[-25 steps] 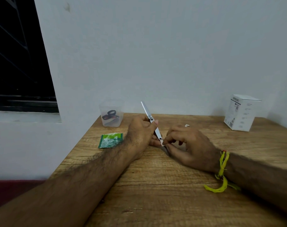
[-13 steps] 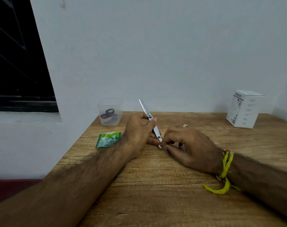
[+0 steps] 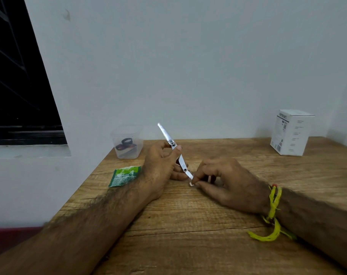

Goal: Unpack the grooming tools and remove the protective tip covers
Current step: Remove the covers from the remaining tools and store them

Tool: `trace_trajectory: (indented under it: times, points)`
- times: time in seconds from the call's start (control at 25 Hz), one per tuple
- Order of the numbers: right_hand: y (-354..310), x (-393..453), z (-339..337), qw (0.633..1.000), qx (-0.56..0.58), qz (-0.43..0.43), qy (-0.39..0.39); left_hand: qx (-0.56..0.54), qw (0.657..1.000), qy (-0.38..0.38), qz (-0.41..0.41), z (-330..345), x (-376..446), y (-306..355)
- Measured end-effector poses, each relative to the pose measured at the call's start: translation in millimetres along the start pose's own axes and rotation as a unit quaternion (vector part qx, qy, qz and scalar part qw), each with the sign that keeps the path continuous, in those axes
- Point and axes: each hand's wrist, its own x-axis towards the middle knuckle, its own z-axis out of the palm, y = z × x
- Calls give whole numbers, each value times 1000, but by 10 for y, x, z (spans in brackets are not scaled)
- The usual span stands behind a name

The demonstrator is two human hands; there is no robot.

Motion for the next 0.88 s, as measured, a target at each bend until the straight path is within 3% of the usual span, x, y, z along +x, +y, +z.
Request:
trace_trajectory:
  times: [0.88]
  points:
    - [23,-33,-51,999,-14,14,-28,1,1000,23,19,-10,-16,4]
